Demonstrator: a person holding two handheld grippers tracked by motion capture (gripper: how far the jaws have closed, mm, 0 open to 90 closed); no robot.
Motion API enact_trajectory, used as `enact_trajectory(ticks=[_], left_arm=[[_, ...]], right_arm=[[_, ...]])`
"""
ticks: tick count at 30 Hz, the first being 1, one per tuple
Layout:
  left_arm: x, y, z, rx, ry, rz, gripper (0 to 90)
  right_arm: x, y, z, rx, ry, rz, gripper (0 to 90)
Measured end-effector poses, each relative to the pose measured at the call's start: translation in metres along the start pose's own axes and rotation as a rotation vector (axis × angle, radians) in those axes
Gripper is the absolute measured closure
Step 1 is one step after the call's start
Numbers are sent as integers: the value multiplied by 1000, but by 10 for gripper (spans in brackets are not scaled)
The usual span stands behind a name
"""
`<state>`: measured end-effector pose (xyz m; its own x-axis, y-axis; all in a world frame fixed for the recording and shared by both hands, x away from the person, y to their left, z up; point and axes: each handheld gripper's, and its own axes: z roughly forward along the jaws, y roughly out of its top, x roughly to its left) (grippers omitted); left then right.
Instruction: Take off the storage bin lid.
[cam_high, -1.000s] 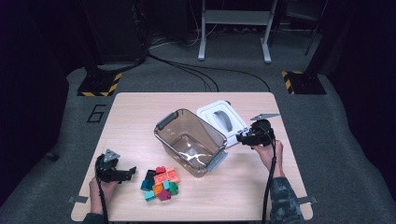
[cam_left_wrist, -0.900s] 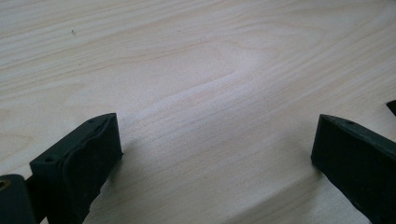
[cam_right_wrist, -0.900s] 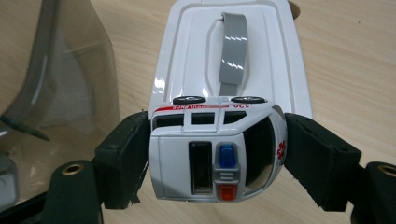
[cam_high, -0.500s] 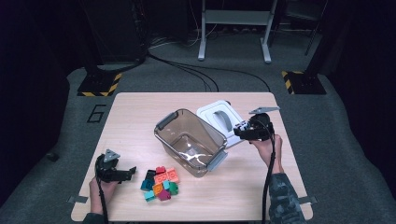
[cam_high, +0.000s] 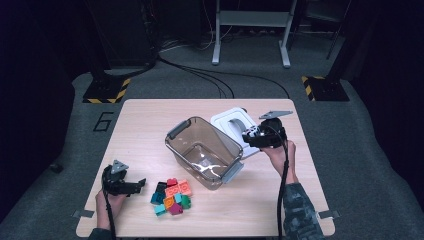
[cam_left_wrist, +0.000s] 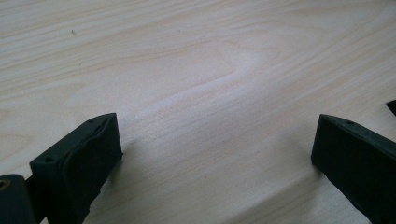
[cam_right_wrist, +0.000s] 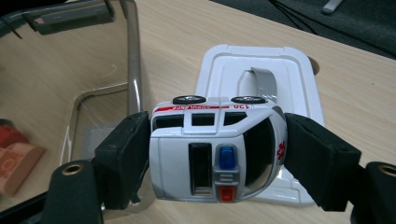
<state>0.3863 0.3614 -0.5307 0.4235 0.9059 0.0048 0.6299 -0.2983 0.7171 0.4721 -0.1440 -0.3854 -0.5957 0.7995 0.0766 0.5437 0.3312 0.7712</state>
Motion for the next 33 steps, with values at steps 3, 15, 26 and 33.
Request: enact_trajectory(ticks=[3, 15, 26, 33], left_arm=[[0, 0, 0, -1, 0, -1, 15], [0, 0, 0, 4, -2, 0, 15], [0, 0, 0, 4, -2, 0, 15], [0, 0, 0, 5, -2, 0, 15]], right_arm=[[7, 3, 1, 1, 10, -9, 247], [37, 12, 5, 7, 61, -54, 247], [60, 11, 9, 45, 109, -88, 246], [67, 5, 11, 65, 132, -100, 246]])
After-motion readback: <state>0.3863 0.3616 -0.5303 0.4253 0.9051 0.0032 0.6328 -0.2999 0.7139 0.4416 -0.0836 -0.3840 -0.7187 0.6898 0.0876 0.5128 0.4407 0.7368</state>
